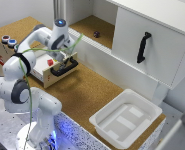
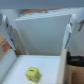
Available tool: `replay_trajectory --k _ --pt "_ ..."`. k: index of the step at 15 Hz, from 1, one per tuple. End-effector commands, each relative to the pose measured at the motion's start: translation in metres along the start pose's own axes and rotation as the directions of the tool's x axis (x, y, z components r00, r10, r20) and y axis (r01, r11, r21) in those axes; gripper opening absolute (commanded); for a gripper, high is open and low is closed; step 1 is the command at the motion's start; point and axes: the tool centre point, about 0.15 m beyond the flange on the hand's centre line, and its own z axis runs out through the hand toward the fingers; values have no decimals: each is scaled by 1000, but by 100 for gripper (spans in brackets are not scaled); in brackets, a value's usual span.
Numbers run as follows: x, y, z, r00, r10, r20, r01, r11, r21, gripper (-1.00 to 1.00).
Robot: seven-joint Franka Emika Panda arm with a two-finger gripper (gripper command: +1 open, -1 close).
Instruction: Lift the yellow block
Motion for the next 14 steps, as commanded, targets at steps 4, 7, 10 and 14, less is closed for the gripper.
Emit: replay_trajectory --k 4,7,10,14 --pt "9 -86 48 983 -26 179 39 997 -65 100" --pt "5 -89 74 973 8 231 9 997 -75 100" --pt "7 -83 96 964 49 261 -24 995 -101 100" --pt "12 -64 127 950 141 280 -109 986 -130 100"
